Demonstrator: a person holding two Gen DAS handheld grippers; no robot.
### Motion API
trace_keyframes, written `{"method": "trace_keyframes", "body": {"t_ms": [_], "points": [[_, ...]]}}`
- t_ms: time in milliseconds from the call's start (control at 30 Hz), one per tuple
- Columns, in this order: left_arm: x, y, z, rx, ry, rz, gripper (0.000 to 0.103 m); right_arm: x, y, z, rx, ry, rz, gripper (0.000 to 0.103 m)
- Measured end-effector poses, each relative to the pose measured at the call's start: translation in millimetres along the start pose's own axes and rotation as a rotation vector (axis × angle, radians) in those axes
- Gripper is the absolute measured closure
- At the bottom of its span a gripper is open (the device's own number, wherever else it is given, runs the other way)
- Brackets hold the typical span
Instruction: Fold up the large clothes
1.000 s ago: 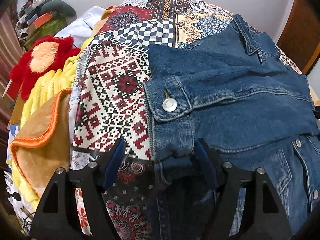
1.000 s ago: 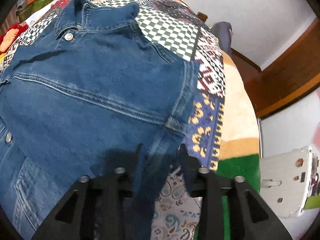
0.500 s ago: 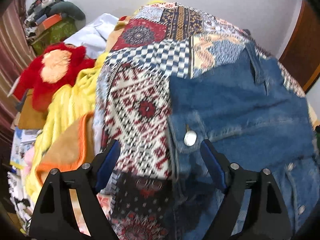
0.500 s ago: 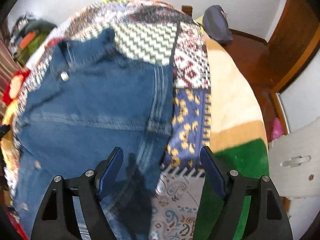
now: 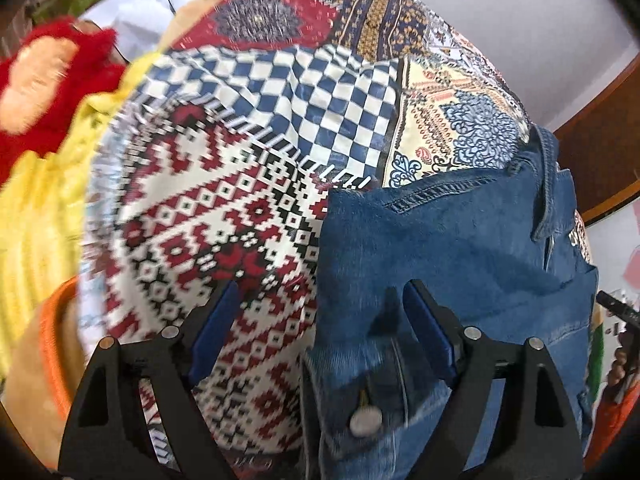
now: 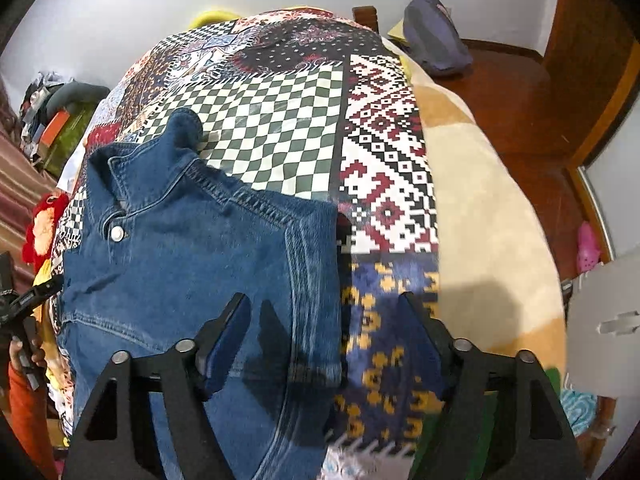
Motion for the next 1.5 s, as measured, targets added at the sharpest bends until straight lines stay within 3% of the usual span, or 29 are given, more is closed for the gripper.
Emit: {"method": "trace_keyframes", "body": {"t_ms": [67, 167, 200, 267, 300, 400, 667, 800, 1000, 1167, 1467, 1500], "points": [[-3, 0, 10, 0.024, 0.023, -0.007, 0.026, -6, 0, 10, -0.017, 0.007, 0.002, 0.043], [-8, -2, 25, 0.07, 0.044, -0.018, 0.038, -11, -1, 21, -0.072, 0.013, 0.021, 0.061], [-10, -3, 28, 0.089, 0.042, -0.024, 0.045, -13, -1, 25, -0.104, 0.016, 0.028, 0.072], [-13, -4, 28, 0.113, 0.023, -0.036, 0.061, -16, 0, 29, -0.12, 0.004, 0.028, 0.077], [-15, -6, 27, 0.128, 0.013, -0.039, 0.076, -18, 1, 30, -0.116, -0.007, 0.024, 0.083], [-23, -8, 23, 0.128, -0.01, -0.053, 0.09, -24, 7, 30, -0.108, -0.033, 0.001, 0.086], [-35, -21, -18, -0.041, -0.153, 0.037, 0.093, -64, 49, 9, -0.033, -0.146, -0.116, 0.089], [-43, -12, -39, -0.1, -0.228, 0.027, 0.093, -89, 76, 5, 0.006, -0.2, -0.171, 0.089], [-50, 3, -29, -0.16, -0.199, 0.005, 0.092, -116, 93, 38, 0.081, -0.178, -0.188, 0.089], [-51, -5, -1, -0.243, -0.17, 0.052, 0.092, -112, 84, 81, 0.17, -0.123, -0.209, 0.088], [-49, 1, 22, -0.268, -0.135, 0.046, 0.083, -108, 84, 84, 0.211, -0.128, -0.204, 0.085], [-48, 2, 23, -0.269, -0.129, 0.045, 0.083, -108, 84, 83, 0.219, -0.127, -0.201, 0.077]]}}
Point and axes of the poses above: each gripper's, at about its wrist camera, not at the fingertips, and z roughly the way its jaws point, y to its left, x to its underside, the point moved 3 cm from there along z, roughly the way its jaws point, and after that the axes turned 7 degrees about y, right-handed, at the moved point
